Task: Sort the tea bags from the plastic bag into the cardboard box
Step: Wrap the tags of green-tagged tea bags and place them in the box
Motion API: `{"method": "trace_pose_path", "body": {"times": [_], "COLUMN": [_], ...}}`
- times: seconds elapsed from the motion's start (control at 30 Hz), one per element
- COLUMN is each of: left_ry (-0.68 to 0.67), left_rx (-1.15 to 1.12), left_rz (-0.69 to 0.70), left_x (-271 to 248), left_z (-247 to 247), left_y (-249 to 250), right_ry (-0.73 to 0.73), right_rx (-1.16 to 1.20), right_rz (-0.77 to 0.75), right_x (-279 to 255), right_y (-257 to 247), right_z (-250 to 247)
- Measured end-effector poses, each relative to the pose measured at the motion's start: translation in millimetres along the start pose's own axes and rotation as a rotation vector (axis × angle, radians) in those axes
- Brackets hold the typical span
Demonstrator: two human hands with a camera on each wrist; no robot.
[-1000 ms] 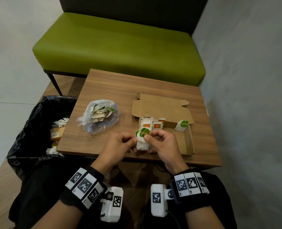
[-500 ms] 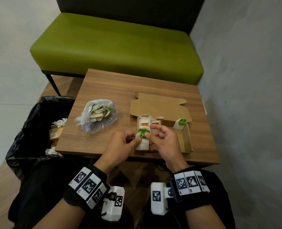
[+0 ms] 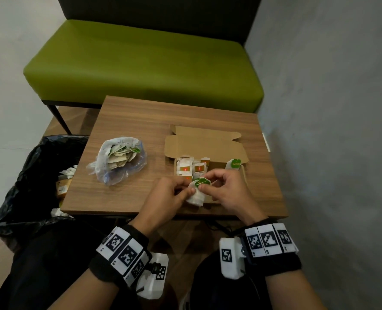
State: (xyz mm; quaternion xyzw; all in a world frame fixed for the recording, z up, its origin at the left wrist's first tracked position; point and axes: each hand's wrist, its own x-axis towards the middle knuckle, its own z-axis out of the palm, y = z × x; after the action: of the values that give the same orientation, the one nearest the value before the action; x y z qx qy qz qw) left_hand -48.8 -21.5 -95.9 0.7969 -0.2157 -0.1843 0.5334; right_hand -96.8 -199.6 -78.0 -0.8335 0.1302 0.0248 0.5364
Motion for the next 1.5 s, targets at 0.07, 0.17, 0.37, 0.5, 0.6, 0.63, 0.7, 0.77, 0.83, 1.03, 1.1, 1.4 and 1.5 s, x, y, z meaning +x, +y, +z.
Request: {"method": "trace_pose_path", "body": {"times": [0.07, 0.17, 0.37, 0.5, 0.6, 0.63, 0.7, 0.77, 0.83, 1.03, 1.1, 1.4, 1.5], "left_ry": [-0.017, -0.036, -0.122, -0.155, -0.17, -0.166, -0.169, -0.177, -0.182, -0.184, -0.187, -0.209, -0.236], "left_rx": [0.016, 0.105, 0.339, 0.414, 0.431, 0.436, 0.438, 0.439, 0.44, 0.438, 0.437, 0.497, 0.509], "left_rz": [0.003, -0.03, -0.028, -0.002, 0.01, 0.012, 0.016, 0.024, 0.028, 0.038, 0.049, 0.118, 0.16], "left_x": [1.3, 1.7, -1.2, 0.0, -0.4, -0.4, -0.2, -0.4, -0.9, -2.2, -2.6, -6.8, -7.7], "left_z": [4.6, 10.3, 17.8, 23.0, 24.1, 24.2, 24.1, 23.5, 22.6, 21.2, 19.7, 20.9, 23.8], "left_y": [0.8, -1.5, -6.3, -7.4, -8.4, -8.8, -9.5, -10.0, -10.4, -9.5, -9.4, -8.9, -8.6], "right_ry": [-0.049, -0.025, 0.193, 0.057, -0.028, -0.017, 0.035, 0.104, 0.167, 0.291, 0.302, 0.33, 0.325], "right_rx": [-0.073, -0.176, -0.426, -0.483, -0.492, -0.517, -0.585, -0.679, -0.774, -0.901, -0.885, -0.799, -0.751], "right_rz": [-0.009, 0.006, 0.079, 0.194, 0.249, 0.248, 0.204, 0.166, 0.134, 0.059, 0.03, 0.007, 0.008], "right_x": [2.6, 9.1, 37.1, 54.1, 62.4, 65.8, 71.3, 72.5, 71.8, 68.1, 66.7, 61.5, 59.3], "right_y": [-1.7, -1.4, 25.8, 36.7, 40.6, 43.5, 50.0, 53.2, 53.5, 51.2, 54.3, 60.0, 59.4], "right_z": [-9.9, -31.0, -69.1, -82.3, -84.5, -83.5, -79.4, -74.7, -72.1, -66.0, -64.6, -62.8, -63.3]}}
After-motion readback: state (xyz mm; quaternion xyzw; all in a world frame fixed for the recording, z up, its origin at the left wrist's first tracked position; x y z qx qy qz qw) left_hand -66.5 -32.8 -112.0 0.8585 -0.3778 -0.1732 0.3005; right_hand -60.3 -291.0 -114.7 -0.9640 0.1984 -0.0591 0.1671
